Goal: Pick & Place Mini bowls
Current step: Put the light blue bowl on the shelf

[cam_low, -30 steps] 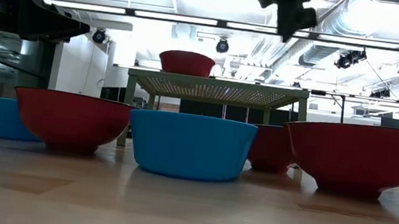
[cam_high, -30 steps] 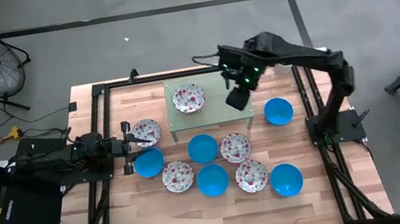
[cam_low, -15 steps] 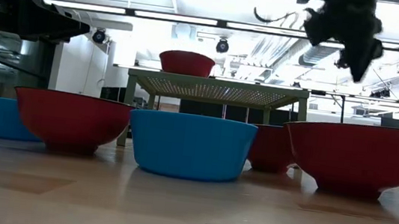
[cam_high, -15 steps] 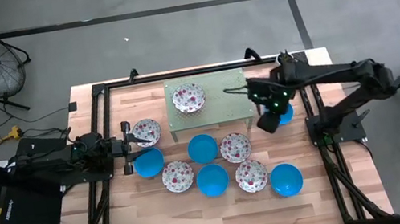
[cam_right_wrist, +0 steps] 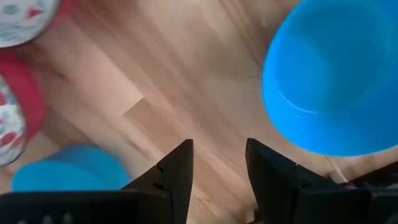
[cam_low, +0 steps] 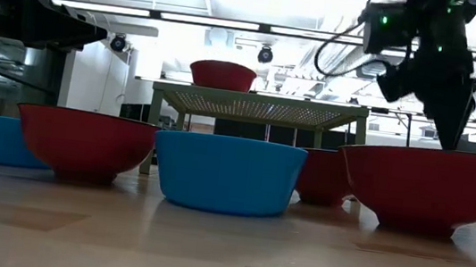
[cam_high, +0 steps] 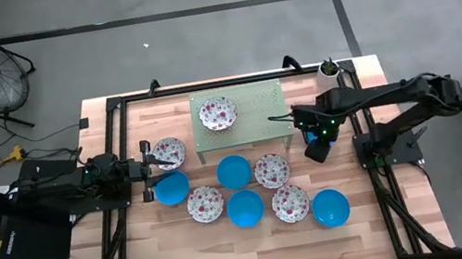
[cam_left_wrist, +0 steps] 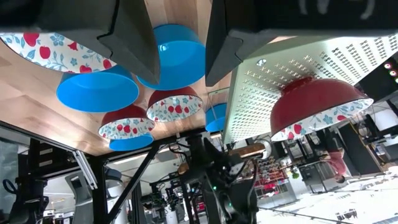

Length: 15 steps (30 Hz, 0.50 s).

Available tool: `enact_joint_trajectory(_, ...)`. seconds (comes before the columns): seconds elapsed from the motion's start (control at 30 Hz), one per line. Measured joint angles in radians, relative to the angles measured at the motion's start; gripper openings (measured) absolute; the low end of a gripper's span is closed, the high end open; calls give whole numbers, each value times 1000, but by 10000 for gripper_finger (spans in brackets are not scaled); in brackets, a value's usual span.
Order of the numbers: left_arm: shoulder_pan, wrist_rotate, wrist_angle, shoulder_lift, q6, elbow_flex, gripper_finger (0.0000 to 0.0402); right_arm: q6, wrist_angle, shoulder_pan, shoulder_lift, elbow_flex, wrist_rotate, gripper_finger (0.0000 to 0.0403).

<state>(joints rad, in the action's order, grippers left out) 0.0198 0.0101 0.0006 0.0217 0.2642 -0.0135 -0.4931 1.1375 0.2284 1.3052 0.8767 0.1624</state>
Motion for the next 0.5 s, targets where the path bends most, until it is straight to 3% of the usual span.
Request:
enact_joint_trajectory(0.23,0,0,0,0,0,0,124,40,-45,23,3,-59,-103,135)
enact_joint_trajectory(0.5,0,0,0,0,0,0,124,165,-81,27,4,-107,-150,135)
